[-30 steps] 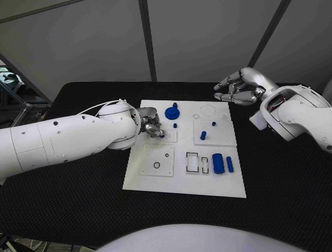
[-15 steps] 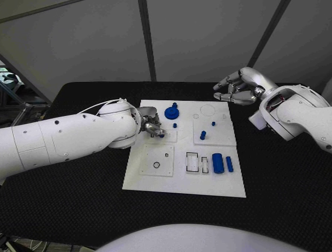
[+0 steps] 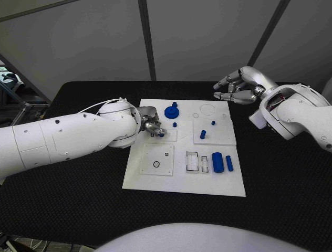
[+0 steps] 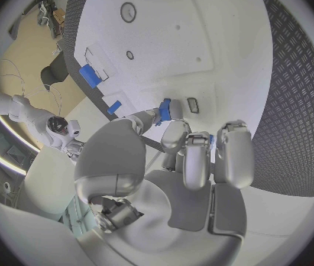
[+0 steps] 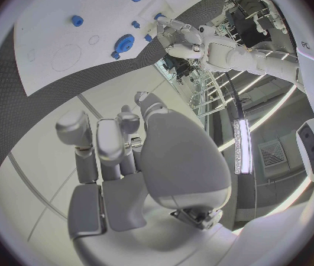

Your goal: Assemble the parts on the task board

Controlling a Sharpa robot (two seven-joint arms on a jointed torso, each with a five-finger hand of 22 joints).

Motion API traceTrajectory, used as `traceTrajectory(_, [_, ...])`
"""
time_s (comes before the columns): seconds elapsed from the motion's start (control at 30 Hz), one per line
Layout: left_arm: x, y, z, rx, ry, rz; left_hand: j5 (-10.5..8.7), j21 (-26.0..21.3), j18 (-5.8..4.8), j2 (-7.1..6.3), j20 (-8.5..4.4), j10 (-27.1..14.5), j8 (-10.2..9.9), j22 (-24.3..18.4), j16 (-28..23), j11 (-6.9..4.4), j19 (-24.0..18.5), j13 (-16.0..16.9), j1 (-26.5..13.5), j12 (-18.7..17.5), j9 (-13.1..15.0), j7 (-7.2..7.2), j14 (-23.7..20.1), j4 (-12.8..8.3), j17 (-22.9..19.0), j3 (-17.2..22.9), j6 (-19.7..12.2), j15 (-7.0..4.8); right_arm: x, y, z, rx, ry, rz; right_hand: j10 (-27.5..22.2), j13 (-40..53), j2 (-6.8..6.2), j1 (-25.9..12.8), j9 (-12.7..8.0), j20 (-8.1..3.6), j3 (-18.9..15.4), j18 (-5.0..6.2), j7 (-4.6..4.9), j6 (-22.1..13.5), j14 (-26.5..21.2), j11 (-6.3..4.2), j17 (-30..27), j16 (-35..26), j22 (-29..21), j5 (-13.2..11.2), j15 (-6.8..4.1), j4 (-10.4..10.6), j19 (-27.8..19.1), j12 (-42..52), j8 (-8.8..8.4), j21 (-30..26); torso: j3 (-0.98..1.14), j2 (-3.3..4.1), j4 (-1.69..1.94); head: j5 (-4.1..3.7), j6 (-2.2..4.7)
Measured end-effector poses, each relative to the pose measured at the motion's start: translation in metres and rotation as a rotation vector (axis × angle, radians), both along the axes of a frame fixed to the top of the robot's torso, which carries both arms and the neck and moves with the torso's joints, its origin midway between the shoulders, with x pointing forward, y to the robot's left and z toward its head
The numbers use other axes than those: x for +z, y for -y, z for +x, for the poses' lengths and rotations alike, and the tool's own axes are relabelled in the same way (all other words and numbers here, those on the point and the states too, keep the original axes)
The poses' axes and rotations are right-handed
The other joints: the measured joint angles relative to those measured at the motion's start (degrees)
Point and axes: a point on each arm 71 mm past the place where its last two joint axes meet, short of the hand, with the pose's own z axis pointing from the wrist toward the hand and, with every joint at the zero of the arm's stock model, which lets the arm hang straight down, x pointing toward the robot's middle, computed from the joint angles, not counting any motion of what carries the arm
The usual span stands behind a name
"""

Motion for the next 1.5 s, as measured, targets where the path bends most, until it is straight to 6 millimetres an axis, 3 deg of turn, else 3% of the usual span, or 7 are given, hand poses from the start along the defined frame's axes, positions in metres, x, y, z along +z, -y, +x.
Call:
traceTrajectory(0.4, [-0.0025, 0.0005, -0.0001, -0.005, -0.012, 0.009, -2.82, -0.01, 0.00, 0.18, 0.00, 0.41, -0.22, 0.00, 0.00, -0.01, 0.00, 0.27, -0.17, 0.28, -0.20, 0.00, 0.00, 1.31, 0.00, -2.59, 0.41, 0.00, 0.0000, 0.0001, 0.0000, 0.000, 0.000, 0.000, 0.00, 0.00, -0.22, -0.22, 0.00, 0.00, 0.46, 0.00, 0.00, 0.00, 0.00, 0.00, 0.10, 0.00, 0.00, 1.09, 0.00, 0.17, 0.00, 0.00, 0.00, 0.00, -0.01, 0.00, 0.00, -0.14, -0.13])
traceTrajectory(1.3, [-0.0035, 0.0007, 0.0015, -0.001, -0.012, 0.012, -3.04, -0.01, 0.00, 1.23, 0.00, 0.40, -0.47, -0.01, 0.00, 0.00, 0.41, 0.31, -2.58, 0.49, -0.19, 0.01, -0.01, 8.61, 0.00, -14.75, 0.82, 0.01, 0.0000, 0.0002, -0.0004, 0.003, 0.001, -0.006, 0.00, -0.11, -0.22, -0.22, 0.00, 0.00, 0.77, 0.00, 0.00, 0.00, 0.00, 0.00, 0.08, -0.25, -0.09, 1.62, 0.00, 0.48, 0.00, 0.00, 0.00, -0.22, -0.02, 0.01, 0.01, -0.51, 0.04])
traceTrajectory(1.5, [-0.0034, -0.0001, 0.0016, 0.001, -0.012, 0.012, -3.04, -0.01, 0.00, 1.29, 0.00, 0.40, -0.47, -0.01, 0.00, 0.00, 0.41, 0.31, -2.64, 0.49, -0.19, 0.01, -0.01, 9.24, 0.00, -15.85, 0.82, 0.01, 0.0000, 0.0002, -0.0005, 0.005, 0.003, -0.012, 0.00, -0.10, -0.22, -0.22, 0.00, 0.00, 0.77, 0.00, 0.00, 0.00, 0.00, 0.00, 0.08, -0.25, -0.09, 1.62, 0.00, 0.48, 0.00, 0.00, 0.00, -0.22, -0.02, 0.01, 0.01, -0.56, 0.05])
